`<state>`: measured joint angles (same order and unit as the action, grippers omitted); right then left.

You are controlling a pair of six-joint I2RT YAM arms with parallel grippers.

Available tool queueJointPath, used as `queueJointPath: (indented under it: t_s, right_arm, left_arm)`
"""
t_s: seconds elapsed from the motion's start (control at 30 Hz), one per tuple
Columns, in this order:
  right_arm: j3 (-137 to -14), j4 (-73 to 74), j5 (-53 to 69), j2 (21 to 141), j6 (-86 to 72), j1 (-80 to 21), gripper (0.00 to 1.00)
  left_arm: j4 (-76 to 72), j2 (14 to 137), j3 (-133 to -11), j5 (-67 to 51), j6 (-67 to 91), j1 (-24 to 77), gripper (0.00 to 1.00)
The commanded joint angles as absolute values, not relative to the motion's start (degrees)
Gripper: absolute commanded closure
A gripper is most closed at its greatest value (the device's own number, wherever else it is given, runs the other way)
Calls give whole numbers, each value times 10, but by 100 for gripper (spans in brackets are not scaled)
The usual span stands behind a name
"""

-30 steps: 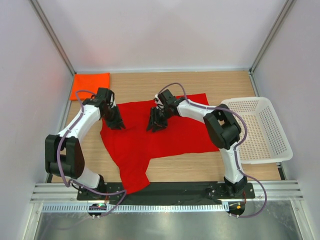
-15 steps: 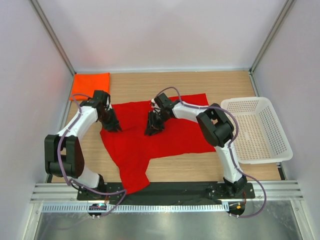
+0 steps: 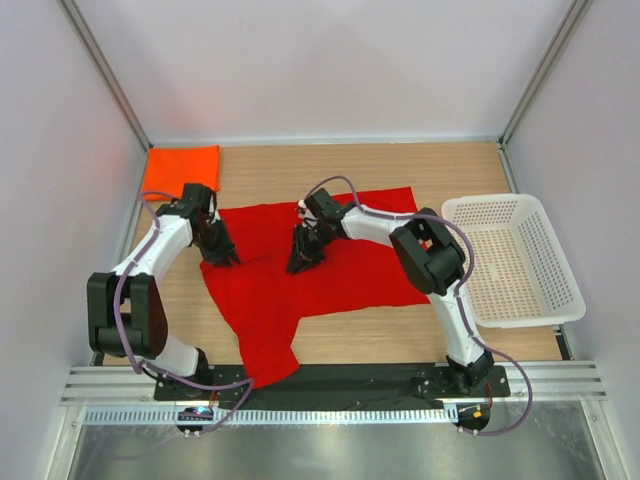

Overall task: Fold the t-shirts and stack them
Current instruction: Fold the tshirt

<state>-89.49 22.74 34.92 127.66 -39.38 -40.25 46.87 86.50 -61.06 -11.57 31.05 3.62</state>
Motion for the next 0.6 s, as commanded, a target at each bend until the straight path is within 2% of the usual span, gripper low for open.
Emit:
queueJointPath:
  t_s: [0.0,0.07,0.13,0.57]
  right_arm:
    - [-924,225,345,1259,-405,-398,75]
    - [-932,227,356,1259,-411,-389,83]
    - [-936,214,366,1262,-430,-377,98]
    - [-977,-27,432,1323,-712,-323,99]
  left_arm:
    - [451,849,-606,-122,308,33,73]
    - [444,852,-601,-127,309,33,71]
    - [439,854,-599,-132,313,33,70]
    - [407,841,-577,-133,328,33,69]
